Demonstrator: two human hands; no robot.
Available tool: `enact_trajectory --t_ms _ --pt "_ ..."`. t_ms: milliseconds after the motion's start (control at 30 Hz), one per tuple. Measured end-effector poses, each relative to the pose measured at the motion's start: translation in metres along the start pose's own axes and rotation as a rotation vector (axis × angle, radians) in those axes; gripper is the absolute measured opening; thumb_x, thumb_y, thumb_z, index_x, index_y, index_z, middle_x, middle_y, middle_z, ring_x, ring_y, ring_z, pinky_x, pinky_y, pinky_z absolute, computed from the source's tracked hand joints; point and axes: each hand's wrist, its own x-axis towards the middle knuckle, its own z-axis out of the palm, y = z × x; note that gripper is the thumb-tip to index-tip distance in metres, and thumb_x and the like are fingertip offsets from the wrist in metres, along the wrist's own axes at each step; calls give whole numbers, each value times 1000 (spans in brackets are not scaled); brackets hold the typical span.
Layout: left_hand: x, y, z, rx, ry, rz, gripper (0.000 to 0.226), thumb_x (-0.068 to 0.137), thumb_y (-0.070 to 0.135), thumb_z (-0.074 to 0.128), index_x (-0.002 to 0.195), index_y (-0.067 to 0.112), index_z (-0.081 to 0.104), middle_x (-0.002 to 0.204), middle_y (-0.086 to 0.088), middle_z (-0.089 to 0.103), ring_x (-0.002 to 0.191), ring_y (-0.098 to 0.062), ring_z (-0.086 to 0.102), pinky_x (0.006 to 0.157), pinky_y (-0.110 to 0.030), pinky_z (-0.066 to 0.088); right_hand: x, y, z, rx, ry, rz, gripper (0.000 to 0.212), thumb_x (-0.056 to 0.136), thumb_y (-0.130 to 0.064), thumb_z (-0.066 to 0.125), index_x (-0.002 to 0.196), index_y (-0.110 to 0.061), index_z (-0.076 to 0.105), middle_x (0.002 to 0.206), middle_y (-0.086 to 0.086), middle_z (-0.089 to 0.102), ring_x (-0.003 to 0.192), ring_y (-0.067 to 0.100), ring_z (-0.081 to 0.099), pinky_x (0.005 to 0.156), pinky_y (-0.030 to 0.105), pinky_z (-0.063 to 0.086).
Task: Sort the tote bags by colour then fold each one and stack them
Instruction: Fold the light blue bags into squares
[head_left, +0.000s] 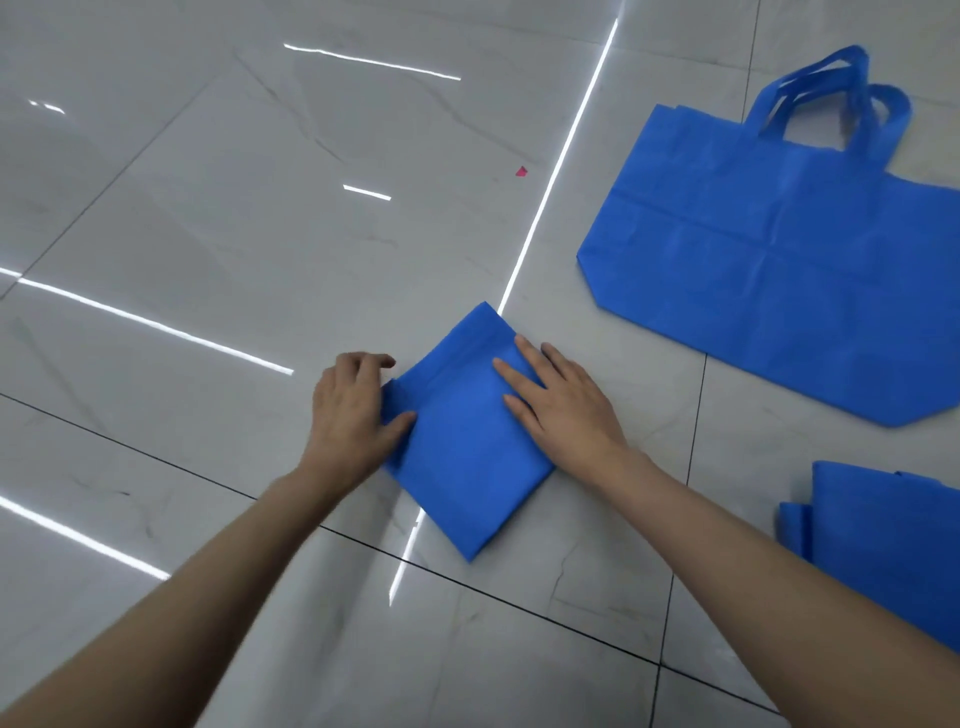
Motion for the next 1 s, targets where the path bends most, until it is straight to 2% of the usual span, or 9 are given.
enact_trajectory --t_ms 67,133,267,433,600,733,800,933,1000 --pt "-14 31 17 80 179 184 45 74 14 57 117 1 56 125 -21 53 109 -38 50 94 -42 39 0 -2 6 3 53 10 54 97 -49 13 146 -33 30 158 -3 18 142 25 24 111 37 25" --pt "-31 65 40 130 174 318 42 83 22 47 121 5 57 133 -15 53 122 -31 48 98 -48 41 1 0 10 28 104 3 57 93 -46 17 141 -29 43 152 3 34 134 30 39 103 42 38" --pt "-45 73 69 131 32 153 52 92 37 33 134 12 49 143 -6 45 133 -30 40 106 -53 29 0 1 17 -14 202 -9 49 94 -41 29 134 -25 53 143 5 47 124 31 52 93 42 48" --pt "-42 33 63 135 29 35 62 88 61 26 144 35 30 157 -2 17 145 -24 9 114 -42 2 1 1 20 -20 199 -8 49 95 -43 30 135 -26 51 146 3 44 126 29 50 97 42 46" --pt "-41 27 64 163 -10 2 86 74 85 21 146 38 21 158 -11 0 144 -30 -7 113 -47 1 0 1 20 -77 233 13 49 94 -45 31 134 -28 53 144 1 46 119 29 54 92 38 47" --pt "-47 28 59 247 -67 31 95 74 86 16 147 27 23 155 -21 8 143 -38 4 107 -62 11 -3 -6 13 -137 185 99 50 91 -46 29 130 -30 56 140 0 50 103 28 58 74 34 49" --pt "-61 31 59 263 -84 48 94 78 82 13 147 19 24 154 -24 12 142 -40 8 106 -62 15 -5 -9 14 -159 156 115 51 91 -46 28 129 -29 57 139 0 52 100 29 59 72 33 49" --pt "-80 29 64 180 -160 -15 105 66 91 4 146 24 -14 152 -10 -24 140 -25 -26 113 -47 -5 -11 -18 13 -251 219 108 50 93 -39 33 137 -24 50 146 4 43 115 31 53 90 40 38" --pt "-79 30 63 179 -171 -32 111 62 92 1 143 18 -19 151 -8 -26 139 -25 -27 113 -46 -6 -13 -36 11 -218 242 0 52 92 -35 33 141 -21 43 151 4 36 129 31 43 105 46 31"
